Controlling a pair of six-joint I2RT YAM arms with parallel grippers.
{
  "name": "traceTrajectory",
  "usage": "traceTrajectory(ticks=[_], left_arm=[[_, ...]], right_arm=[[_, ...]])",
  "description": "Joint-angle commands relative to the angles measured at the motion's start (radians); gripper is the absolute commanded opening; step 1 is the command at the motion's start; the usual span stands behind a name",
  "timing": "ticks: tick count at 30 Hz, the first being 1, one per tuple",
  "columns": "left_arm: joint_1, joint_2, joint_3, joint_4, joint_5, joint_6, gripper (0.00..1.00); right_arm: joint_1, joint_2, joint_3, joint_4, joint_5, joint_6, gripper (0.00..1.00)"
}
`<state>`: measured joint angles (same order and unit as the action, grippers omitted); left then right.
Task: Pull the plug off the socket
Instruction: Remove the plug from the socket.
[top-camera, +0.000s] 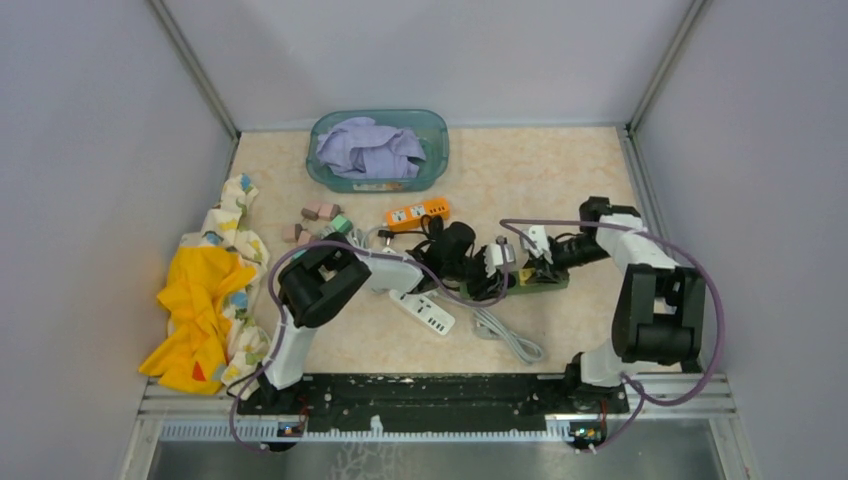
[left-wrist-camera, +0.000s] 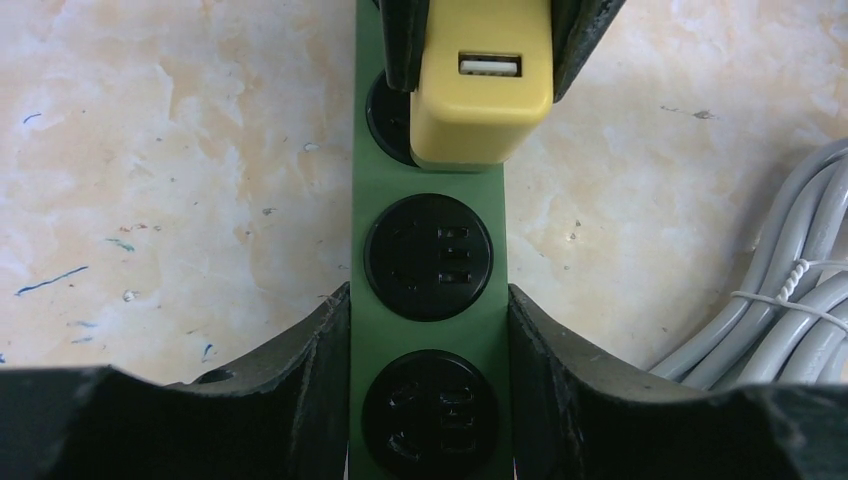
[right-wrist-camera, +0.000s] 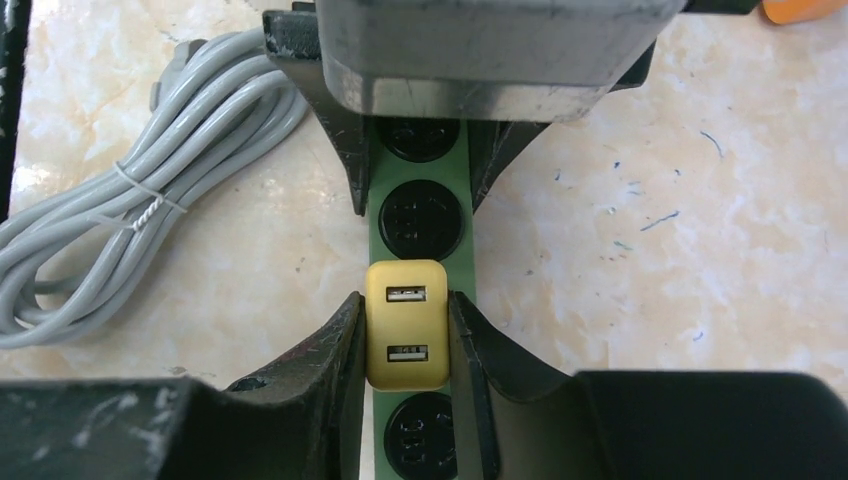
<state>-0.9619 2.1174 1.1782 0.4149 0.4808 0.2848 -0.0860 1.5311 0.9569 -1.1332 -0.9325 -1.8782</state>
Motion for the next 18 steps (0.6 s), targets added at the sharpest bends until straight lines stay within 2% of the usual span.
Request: traceTrajectory(ticks=[1,2,4,6,9,10,13,15,18], left_arm=[[0.004,0.064,0.003,-0.094,-0.060,-0.015,0.00],[0.005,0.064,0.002,-0.094,-0.060,-0.015,0.00],[0.004,0.064,0.001,-0.094,-0.059,-0.015,0.00],[0.005,0.063,0.000,-0.094,-0.058,-0.013,0.00],[0.005,0.060,-0.003,-0.097,-0.059,-0.006,0.00],[0.005,0.059,-0.003,-0.099,-0.060,-0.004,0.00],[0.004,0.059,-0.003,-0.100,-0.057,-0.003,0.00],[0.005,0.063,0.001,-0.099,-0.055,-0.004,0.00],[0.004,0.073,0.023,-0.112,-0.051,-0.007,0.00]], right_arm=[[0.084,-0.125,-0.013,0.150,-0.278,0.315,0.00],[0.067,-0.136,-0.019,0.179,-0.271,0.348,0.00],[-0.003,-0.131,-0.017,0.145,-0.257,0.288,0.00],[-0.071,-0.090,0.015,-0.006,-0.254,0.110,0.00],[-0.140,0.008,0.073,-0.341,-0.225,-0.247,0.00],[-0.146,0.030,0.078,-0.361,-0.215,-0.274,0.00],[-0.132,0.041,0.037,-0.359,-0.194,-0.340,0.00],[-0.093,0.041,0.032,-0.340,-0.205,-0.317,0.00],[0.004,-0.016,0.029,-0.193,-0.212,-0.094,0.00]])
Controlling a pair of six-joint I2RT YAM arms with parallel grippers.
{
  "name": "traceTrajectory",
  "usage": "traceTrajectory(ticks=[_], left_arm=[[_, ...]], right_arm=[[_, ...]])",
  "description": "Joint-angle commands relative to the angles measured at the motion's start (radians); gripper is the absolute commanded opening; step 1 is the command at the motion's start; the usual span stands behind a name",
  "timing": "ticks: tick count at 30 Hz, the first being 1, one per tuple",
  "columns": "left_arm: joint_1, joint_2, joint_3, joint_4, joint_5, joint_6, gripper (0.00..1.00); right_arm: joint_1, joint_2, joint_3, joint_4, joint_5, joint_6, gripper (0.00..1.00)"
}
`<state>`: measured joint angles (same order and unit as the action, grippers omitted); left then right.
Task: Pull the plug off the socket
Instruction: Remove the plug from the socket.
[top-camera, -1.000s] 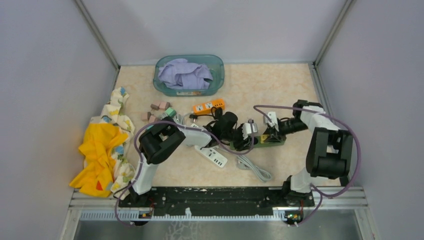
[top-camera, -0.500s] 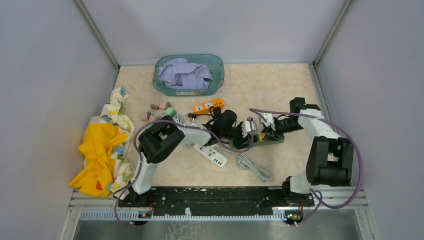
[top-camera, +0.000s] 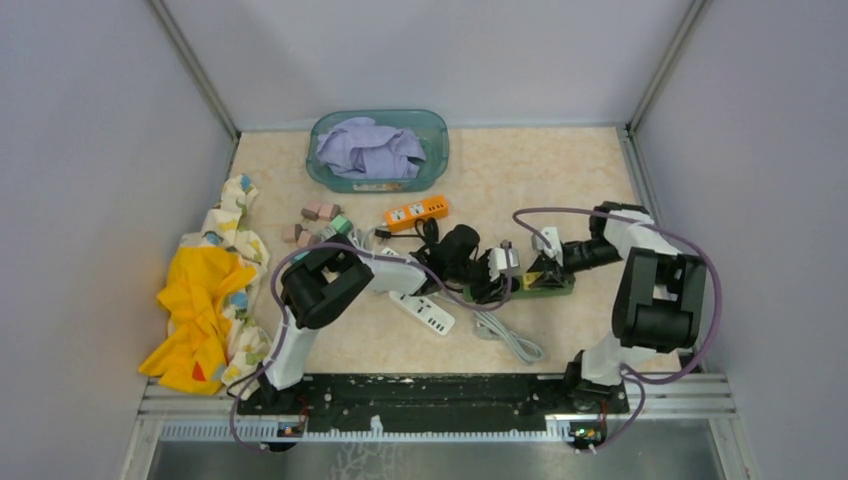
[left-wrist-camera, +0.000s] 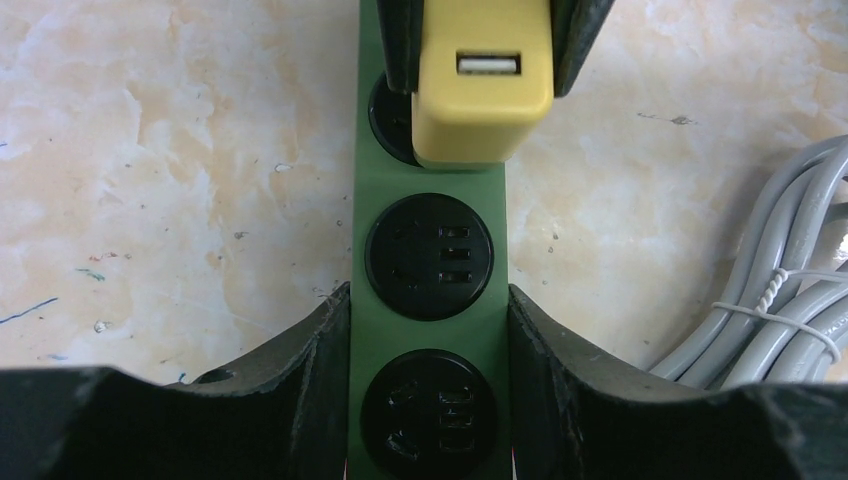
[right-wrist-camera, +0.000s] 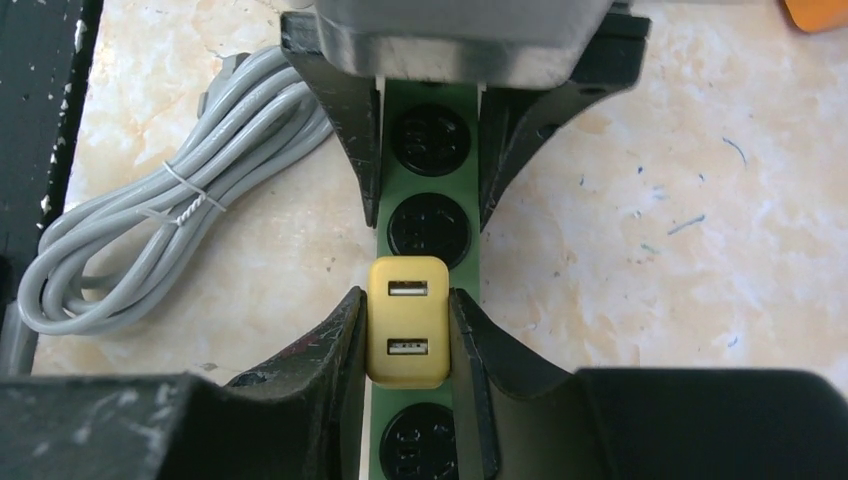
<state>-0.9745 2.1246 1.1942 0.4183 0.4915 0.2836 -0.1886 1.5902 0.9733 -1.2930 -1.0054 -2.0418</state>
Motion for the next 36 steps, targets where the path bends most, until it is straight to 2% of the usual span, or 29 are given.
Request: traceTrajectory(ticks=[1,4,7,10,12,17,19,21,23,26,31,33,36], left_arm=[[0.017,0.068,0.013,-0.121,-0.061,-0.008,0.00],[0.017,0.071,0.018,-0.128,-0.060,-0.010,0.00],[0.017,0.068,0.008,-0.127,-0.066,-0.009,0.00],[0.019,0.070,0.005,-0.127,-0.065,-0.008,0.00],[0.018,0.073,0.004,-0.127,-0.064,-0.008,0.00],[0.024,0.076,0.009,-0.127,-0.056,-0.008,0.00],[0.024,0.076,0.014,-0.127,-0.054,-0.009,0.00],[0.025,0.074,0.018,-0.125,-0.056,-0.013,0.00],[0.025,0.069,0.018,-0.125,-0.061,-0.021,0.02],[0.024,0.039,0.002,-0.104,-0.078,-0.047,0.24],[0.025,-0.075,-0.066,-0.014,-0.099,-0.105,0.65],[0.024,-0.138,-0.101,0.025,-0.103,-0.116,0.74],[0.025,-0.214,-0.150,0.065,-0.104,-0.128,0.82]], right_arm=[[0.145,-0.112,-0.001,0.071,-0.132,0.205,0.00],[0.221,-0.228,-0.063,0.386,-0.088,0.551,0.00],[0.199,-0.270,-0.068,0.473,-0.080,0.657,0.00],[0.120,-0.248,-0.048,0.398,-0.104,0.570,0.00],[0.063,-0.218,-0.035,0.287,-0.110,0.456,0.00],[0.022,-0.140,-0.024,-0.023,-0.114,0.011,0.00],[0.050,-0.106,-0.018,-0.108,-0.125,-0.099,0.00],[0.090,-0.099,-0.002,-0.117,-0.131,-0.093,0.00],[0.112,-0.118,0.019,-0.068,-0.132,0.005,0.00],[0.099,-0.171,0.037,0.040,-0.118,0.202,0.00],[-0.005,-0.178,0.060,-0.006,-0.135,0.204,0.00],[-0.028,-0.154,0.091,-0.066,-0.138,0.170,0.00],[-0.044,-0.132,0.146,-0.151,-0.161,0.161,0.00]])
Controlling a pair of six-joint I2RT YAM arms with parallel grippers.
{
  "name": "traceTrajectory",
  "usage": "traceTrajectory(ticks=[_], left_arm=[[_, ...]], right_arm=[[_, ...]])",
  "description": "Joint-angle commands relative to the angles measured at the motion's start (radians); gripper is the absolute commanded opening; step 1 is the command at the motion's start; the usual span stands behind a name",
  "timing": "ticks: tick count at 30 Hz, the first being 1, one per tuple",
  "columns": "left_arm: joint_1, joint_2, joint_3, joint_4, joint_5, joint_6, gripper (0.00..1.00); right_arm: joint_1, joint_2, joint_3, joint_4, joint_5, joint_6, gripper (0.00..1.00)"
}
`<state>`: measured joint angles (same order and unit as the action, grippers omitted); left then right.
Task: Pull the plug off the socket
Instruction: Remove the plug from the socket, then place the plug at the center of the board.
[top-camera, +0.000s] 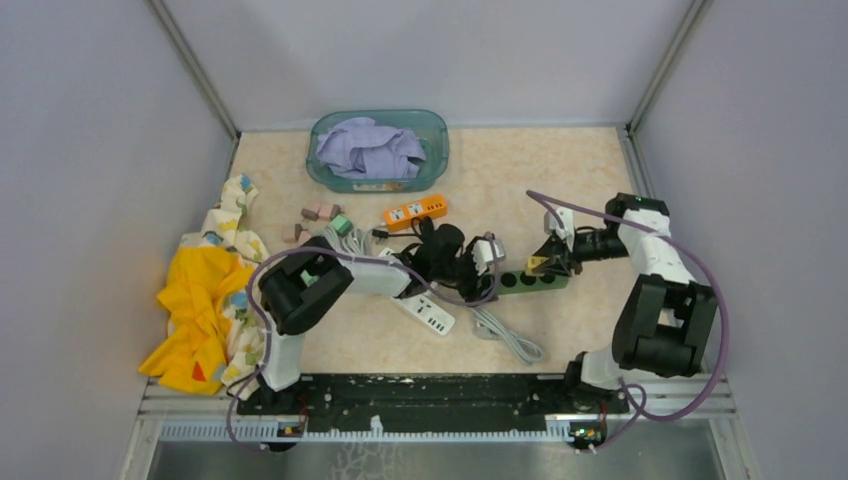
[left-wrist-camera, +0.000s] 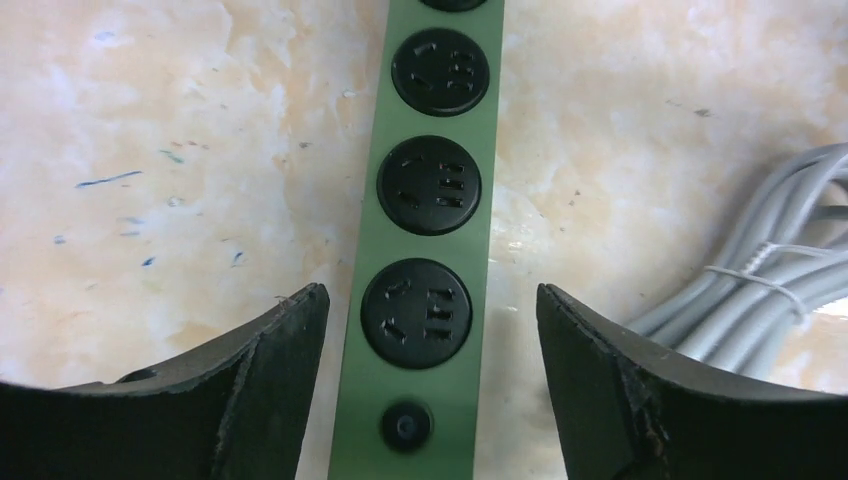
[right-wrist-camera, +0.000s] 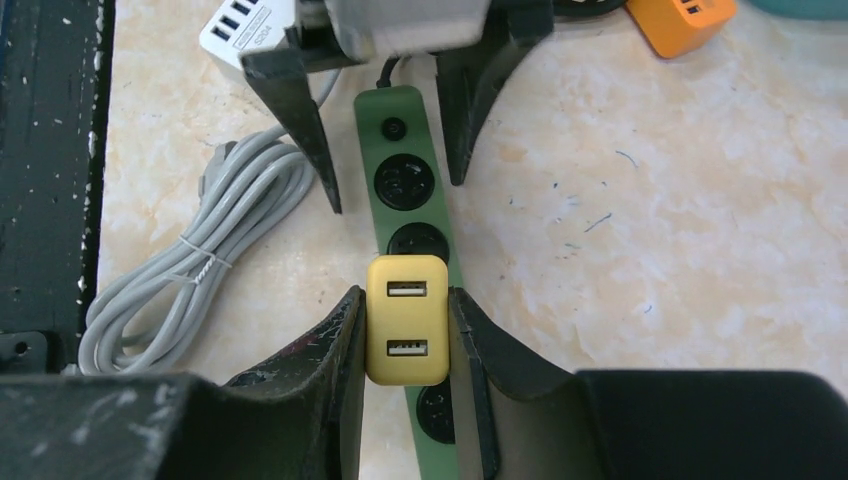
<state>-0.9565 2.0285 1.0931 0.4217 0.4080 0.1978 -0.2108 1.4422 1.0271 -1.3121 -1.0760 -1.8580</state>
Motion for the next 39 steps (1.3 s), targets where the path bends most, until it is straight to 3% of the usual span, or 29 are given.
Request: traceTrajectory(ticks=[1,8,12,14,17,19,22,24,30,35,39], left_arm=[[0.007,-0.144,-0.079,0.079,-0.019,-0.046,0.83],[0.006,-0.378,-0.297,0.230,0.002,-0.140,0.84],[0.012,-0.541,-0.420,0.315,-0.051,-0.255,0.88],[0.015,-0.616,-0.480,0.354,-0.097,-0.346,0.99],[0.019,-0.699,-0.584,0.477,-0.162,-0.517,1.00],[0.024,-0.735,-0.638,0.515,-0.232,-0.638,1.00],[0.028,-0.766,-0.667,0.521,-0.232,-0.713,1.00],[0.027,-0.768,-0.633,0.461,-0.221,-0.750,1.00],[0.017,-0.713,-0.450,0.201,-0.144,-0.752,1.00],[-0.127,-0.643,-0.218,-0.164,-0.477,-0.546,1.00],[-0.205,-0.541,-0.043,-0.399,-0.702,-0.491,1.00]], right_arm=[[-0.022,0.017,0.105,-0.149,-0.099,-0.015,0.00],[-0.022,-0.018,0.179,-0.180,-0.223,0.258,0.00],[-0.022,-0.065,0.166,-0.067,-0.329,0.598,0.00],[-0.022,-0.113,0.094,0.156,-0.346,0.896,0.00],[-0.022,-0.222,-0.105,0.701,-0.351,1.464,0.00],[-0.022,-0.291,-0.231,0.934,-0.358,1.686,0.00],[-0.022,-0.342,-0.318,1.148,-0.409,1.890,0.01],[-0.022,-0.337,-0.341,1.217,-0.421,1.954,0.01],[-0.022,-0.285,-0.326,1.160,-0.400,1.938,0.00],[-0.020,-0.279,-0.334,1.154,-0.364,1.941,0.00],[-0.015,-0.260,-0.329,1.150,-0.358,1.942,0.00]])
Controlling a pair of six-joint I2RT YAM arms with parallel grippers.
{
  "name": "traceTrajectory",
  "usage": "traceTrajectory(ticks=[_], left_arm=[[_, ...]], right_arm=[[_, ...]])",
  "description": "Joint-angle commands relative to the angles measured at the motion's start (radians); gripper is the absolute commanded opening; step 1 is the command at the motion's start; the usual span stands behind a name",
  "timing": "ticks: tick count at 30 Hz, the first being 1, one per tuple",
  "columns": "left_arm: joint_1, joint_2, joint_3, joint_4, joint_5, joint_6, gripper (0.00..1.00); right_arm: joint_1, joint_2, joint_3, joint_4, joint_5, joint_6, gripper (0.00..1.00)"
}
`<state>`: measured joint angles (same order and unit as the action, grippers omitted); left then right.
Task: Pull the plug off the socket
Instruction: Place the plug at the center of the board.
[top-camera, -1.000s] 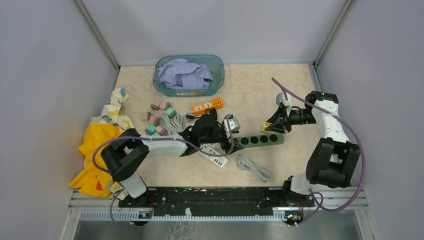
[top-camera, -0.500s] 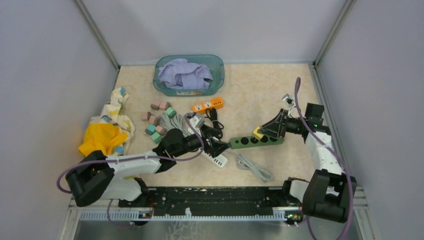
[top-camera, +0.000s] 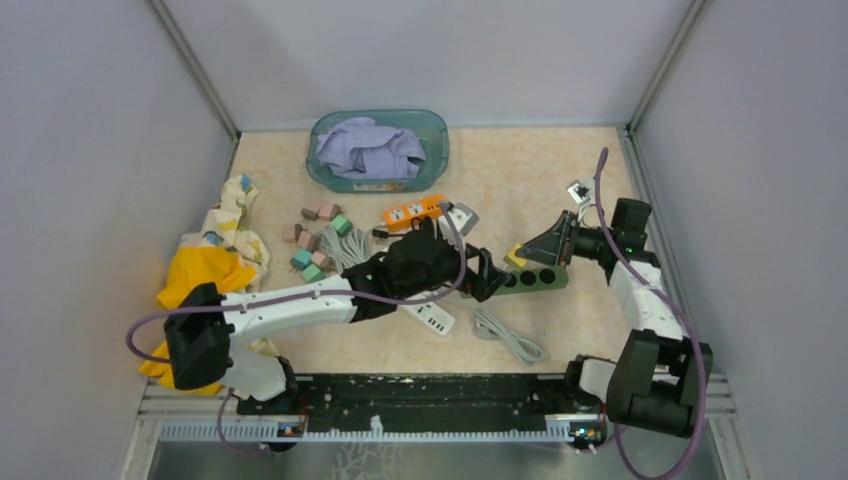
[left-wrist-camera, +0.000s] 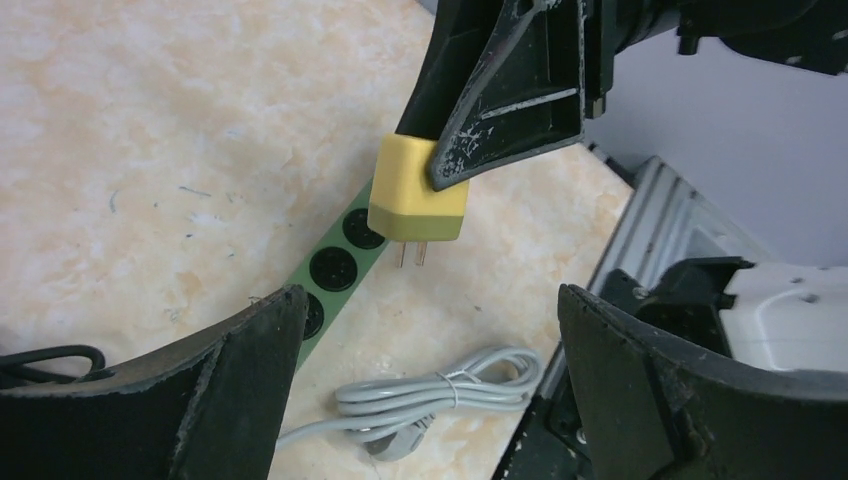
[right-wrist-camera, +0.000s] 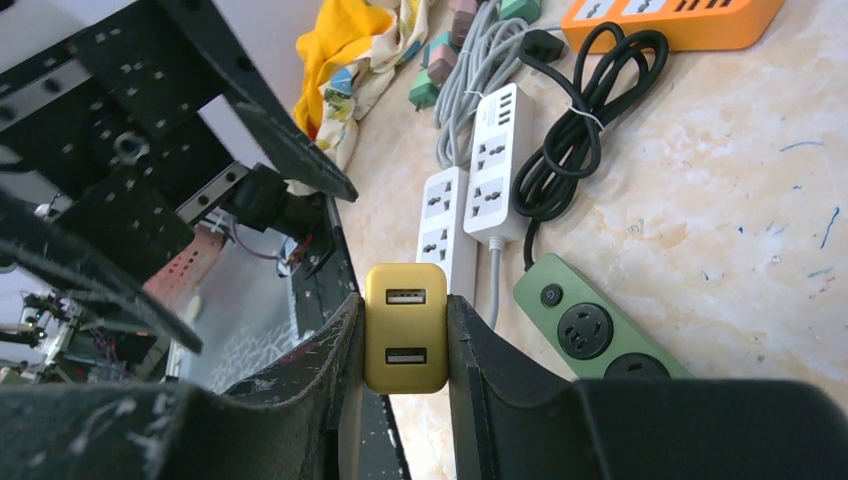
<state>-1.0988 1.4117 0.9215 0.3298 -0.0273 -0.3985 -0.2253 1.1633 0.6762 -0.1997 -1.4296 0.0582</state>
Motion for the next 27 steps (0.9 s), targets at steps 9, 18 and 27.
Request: traceTrajectory(ticks=[9,18,27], left_arm=[[-0.091,0.107,0.177,-0.232,-0.230,0.168,1.00],[-0.070,0.093,0.103,-0.066,-0.158,0.176,1.00],[-0.056,0.099,0.133,-0.137,-0.161,0.142,1.00]], right_arm=[[0.014,0.032,0.019,0.041,-0.005,0.023,0.00],[0.044,0.029,0.026,0.037,-0.003,0.025,0.00],[0.055,0.018,0.031,0.023,-0.002,0.015,0.00]])
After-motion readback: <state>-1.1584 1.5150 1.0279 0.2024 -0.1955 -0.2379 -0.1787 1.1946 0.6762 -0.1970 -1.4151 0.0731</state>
